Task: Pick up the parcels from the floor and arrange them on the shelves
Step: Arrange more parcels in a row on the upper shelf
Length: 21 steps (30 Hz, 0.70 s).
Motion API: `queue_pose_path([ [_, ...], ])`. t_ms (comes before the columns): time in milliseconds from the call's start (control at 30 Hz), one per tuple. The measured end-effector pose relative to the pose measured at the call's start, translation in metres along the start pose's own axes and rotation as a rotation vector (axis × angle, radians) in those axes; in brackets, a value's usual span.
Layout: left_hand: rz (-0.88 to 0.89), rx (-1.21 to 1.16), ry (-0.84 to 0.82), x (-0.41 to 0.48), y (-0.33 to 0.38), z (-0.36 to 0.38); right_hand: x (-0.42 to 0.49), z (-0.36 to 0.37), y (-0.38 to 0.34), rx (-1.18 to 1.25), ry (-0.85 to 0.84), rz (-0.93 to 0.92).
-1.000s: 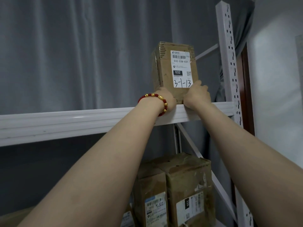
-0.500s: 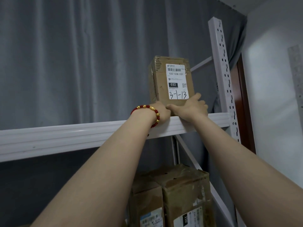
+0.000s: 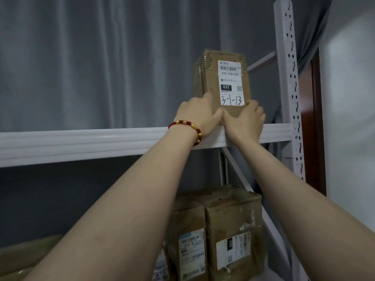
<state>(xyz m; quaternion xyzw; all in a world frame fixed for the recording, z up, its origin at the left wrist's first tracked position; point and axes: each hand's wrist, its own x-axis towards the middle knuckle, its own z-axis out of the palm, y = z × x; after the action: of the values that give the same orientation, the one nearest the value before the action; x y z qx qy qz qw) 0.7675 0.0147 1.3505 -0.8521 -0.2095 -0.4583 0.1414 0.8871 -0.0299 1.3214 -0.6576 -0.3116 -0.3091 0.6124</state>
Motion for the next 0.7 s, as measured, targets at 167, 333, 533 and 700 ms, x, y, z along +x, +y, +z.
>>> queue_pose_path([
  [167, 0.225, 0.007, 0.164, -0.042, -0.013, -0.004, -0.076, 0.009, -0.014, 0.265, 0.219, -0.185],
  [333, 0.287, 0.142, 0.237, -0.121, -0.056, -0.011, -0.164, 0.025, -0.022, 0.441, 0.270, -0.181],
  [533, 0.236, 0.363, 0.043, -0.237, -0.122, -0.057, -0.276, 0.054, -0.070, 0.629, 0.043, -0.049],
  [700, 0.059, 0.459, -0.094, -0.344, -0.174, -0.123, -0.384, 0.069, -0.136, 0.711, -0.258, 0.006],
])
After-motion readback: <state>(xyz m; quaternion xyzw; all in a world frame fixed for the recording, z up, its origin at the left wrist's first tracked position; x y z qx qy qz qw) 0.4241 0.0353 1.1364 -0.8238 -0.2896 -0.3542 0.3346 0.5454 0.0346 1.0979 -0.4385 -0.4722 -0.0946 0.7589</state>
